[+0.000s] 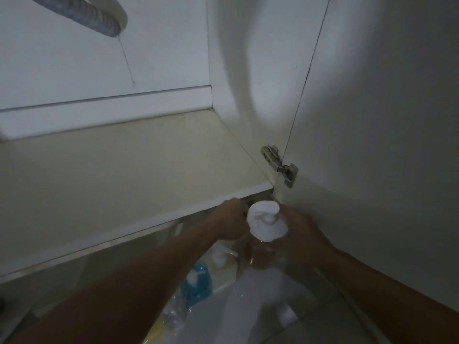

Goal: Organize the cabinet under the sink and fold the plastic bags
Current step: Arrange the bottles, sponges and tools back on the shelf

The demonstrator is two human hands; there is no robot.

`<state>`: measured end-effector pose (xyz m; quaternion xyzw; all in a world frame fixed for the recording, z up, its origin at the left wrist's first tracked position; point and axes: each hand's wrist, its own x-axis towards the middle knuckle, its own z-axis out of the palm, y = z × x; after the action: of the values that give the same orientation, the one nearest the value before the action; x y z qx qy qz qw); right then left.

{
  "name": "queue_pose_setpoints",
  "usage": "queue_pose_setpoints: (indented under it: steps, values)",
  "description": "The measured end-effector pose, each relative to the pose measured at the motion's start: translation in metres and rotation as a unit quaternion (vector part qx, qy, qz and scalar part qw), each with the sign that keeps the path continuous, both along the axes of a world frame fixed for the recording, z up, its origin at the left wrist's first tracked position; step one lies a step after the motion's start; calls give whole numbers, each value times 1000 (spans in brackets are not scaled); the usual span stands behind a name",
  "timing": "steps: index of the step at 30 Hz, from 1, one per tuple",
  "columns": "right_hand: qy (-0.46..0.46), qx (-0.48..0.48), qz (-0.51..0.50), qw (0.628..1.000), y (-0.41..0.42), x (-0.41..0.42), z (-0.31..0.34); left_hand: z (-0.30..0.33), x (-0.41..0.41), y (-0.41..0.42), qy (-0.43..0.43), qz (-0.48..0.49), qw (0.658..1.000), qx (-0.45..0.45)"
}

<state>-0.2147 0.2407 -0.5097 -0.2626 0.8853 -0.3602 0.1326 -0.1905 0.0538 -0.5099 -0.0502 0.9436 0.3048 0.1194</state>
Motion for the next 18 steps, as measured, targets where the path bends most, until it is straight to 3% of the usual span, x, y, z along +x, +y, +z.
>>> queue_pose_setpoints:
  steps: [4,8,13,18]
  values:
    - [54,7,19,998,2,-7,62,64,12,-11,38,-2,998,43]
    - [85,-5,56,995,-16,-15,128,118,21,-32,92,43,984,148]
    - [86,-42,84,992,-59,-41,172,149,11,-65,111,149,928,324]
    - [59,-56,91,993,-117,-85,174,149,-20,-102,156,207,889,378]
